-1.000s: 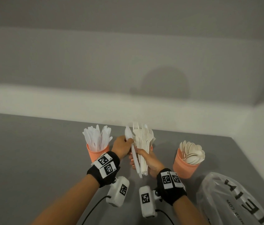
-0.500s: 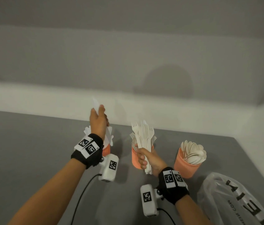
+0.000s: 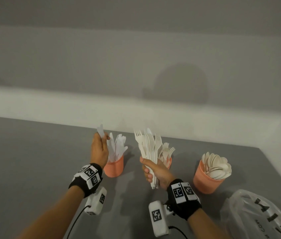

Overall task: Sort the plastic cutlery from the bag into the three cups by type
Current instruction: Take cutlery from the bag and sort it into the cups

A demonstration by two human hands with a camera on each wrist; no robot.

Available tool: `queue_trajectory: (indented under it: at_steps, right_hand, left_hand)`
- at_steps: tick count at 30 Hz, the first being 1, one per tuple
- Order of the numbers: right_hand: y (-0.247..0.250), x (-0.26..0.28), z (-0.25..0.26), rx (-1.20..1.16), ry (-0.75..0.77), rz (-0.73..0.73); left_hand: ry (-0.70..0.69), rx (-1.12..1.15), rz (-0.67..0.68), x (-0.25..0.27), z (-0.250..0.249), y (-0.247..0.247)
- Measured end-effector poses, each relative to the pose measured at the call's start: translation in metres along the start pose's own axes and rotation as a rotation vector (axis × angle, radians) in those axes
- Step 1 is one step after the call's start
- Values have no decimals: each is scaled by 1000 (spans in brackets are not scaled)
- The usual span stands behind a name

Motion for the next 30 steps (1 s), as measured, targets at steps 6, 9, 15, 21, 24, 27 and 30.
queue_trajectory:
  at_steps: [6,9,15,21,24,27,30]
  right_hand:
    - [2,-3,1,-12,-25,13]
    - [2,-4,-1,-29,-41,23]
    - [-2,-5,-2,-17,-39,51]
    - [-2,-2,0,-19,-23,68]
    - [-2,0,-1,-40,-30,73]
    - [-1,2,0,-41,-29,63]
    - [4,5,-1,-30,-27,45]
  left_hand:
    - [-44,-224,133,10,9,-3]
    - [-16,-338,237,15,9,-2]
    - [-201,-648,325,20,8,-7]
    - [-263,-259,119,7,-53,-9]
    - [-218,-77,144,-1,-85,-20]
    - [-138,-130,264,-2,-96,-38]
    - [-59,-185,334,0,-95,-52]
Point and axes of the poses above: each hand's wrist, its own x-axis away from the middle knuckle, its own y-axis out of the back of the hand, z = x × y, the point moved 4 cm from there along -x, towards the middle knuckle, and after that the axes turned 6 degrees about -y, right-handed, at the moved point
